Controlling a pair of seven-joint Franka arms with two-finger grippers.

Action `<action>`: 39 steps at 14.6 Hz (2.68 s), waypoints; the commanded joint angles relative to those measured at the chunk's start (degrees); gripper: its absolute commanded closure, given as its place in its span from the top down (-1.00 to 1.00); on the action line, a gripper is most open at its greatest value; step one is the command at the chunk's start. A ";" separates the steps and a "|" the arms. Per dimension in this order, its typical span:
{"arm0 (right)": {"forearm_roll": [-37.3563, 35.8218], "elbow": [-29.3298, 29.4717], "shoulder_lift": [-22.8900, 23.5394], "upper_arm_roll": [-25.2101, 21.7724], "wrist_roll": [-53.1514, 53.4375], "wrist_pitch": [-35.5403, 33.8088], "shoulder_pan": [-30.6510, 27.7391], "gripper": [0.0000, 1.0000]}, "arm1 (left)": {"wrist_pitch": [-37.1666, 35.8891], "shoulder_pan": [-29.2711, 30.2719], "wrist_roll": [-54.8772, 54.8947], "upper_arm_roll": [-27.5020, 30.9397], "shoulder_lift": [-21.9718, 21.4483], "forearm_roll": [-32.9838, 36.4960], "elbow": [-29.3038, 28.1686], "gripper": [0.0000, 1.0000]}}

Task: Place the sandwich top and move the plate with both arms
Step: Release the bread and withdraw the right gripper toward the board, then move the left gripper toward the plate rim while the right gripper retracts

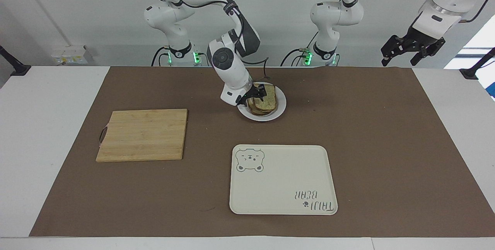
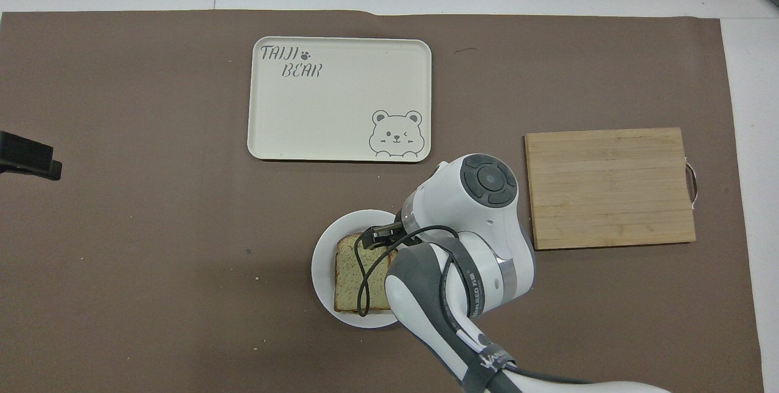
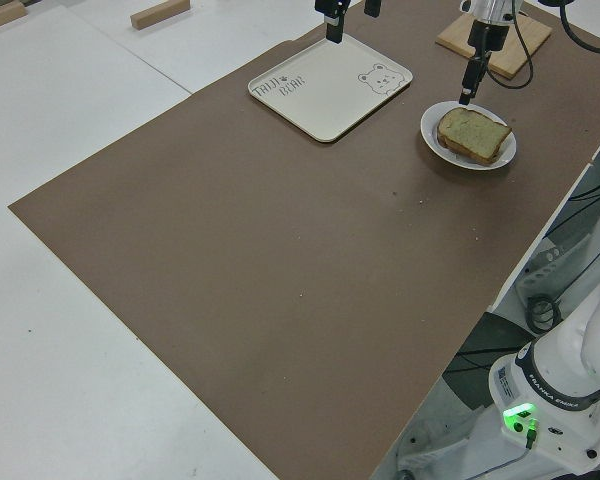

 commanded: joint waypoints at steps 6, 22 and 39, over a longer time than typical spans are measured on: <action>-13.09 -0.08 -7.49 0.28 -1.12 -5.11 -12.19 1.00 | -0.39 0.37 0.56 -0.26 -1.21 0.72 -1.07 1.00; -23.64 11.17 -13.82 0.19 -1.65 -20.05 -27.58 1.00 | -0.48 0.28 0.82 -0.43 -1.21 0.55 -1.07 1.00; -28.58 24.18 -17.51 -0.78 -1.92 -37.35 -29.96 1.00 | 25.62 0.19 6.16 -1.40 -7.01 -17.45 -31.73 1.00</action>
